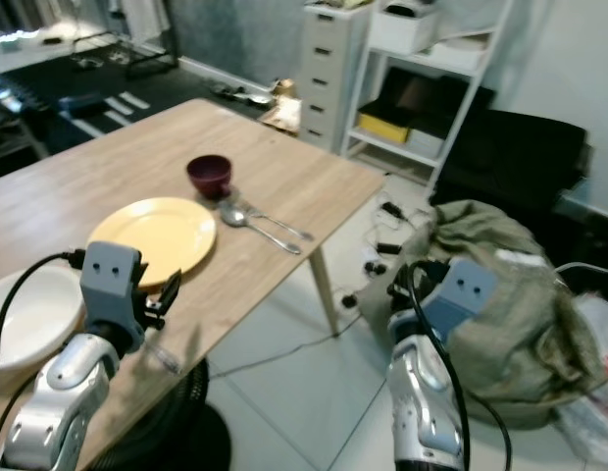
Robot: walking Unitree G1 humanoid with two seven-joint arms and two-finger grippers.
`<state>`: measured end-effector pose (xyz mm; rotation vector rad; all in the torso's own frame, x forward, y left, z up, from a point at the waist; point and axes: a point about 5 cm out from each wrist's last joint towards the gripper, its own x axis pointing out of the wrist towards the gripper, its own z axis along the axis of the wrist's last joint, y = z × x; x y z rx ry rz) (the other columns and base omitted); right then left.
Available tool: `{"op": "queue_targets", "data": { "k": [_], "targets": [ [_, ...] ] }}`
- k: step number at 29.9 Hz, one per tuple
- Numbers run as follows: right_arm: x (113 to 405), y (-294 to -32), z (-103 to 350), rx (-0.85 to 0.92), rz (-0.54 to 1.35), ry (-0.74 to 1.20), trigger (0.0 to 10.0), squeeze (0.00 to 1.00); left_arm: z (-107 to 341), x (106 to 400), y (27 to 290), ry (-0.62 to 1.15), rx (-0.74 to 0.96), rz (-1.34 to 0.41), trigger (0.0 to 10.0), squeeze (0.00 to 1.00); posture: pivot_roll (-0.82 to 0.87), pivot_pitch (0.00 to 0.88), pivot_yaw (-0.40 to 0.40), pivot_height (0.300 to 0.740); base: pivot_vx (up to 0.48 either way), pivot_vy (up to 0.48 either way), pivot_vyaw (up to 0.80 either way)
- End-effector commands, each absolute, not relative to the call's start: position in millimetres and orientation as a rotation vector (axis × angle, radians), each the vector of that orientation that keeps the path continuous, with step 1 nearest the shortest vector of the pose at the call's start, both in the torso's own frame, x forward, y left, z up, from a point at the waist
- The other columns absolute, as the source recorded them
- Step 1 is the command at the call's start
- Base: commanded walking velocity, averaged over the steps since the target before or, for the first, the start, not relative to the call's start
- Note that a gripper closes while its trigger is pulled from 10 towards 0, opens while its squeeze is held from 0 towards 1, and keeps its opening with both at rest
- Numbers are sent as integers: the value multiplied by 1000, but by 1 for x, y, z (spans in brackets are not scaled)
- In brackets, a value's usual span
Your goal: Setting the table
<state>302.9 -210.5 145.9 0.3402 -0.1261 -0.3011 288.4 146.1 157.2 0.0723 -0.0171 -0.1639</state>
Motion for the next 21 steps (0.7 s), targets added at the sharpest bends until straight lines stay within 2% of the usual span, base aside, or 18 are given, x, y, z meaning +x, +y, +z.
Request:
{"op": "queue_targets", "data": {
  "k": [1,21],
  "targets": [
    [301,-209,138,342,-310,-97,10000,0,153,287,149,0,79,-158,10000,0,11,0,98,740,0,0,-750],
    [300,-211,137,339,-320,-90,10000,0,152,287,148,1,80,-168,10000,0,5,0,101,740,0,0,-749]
  ]
}}
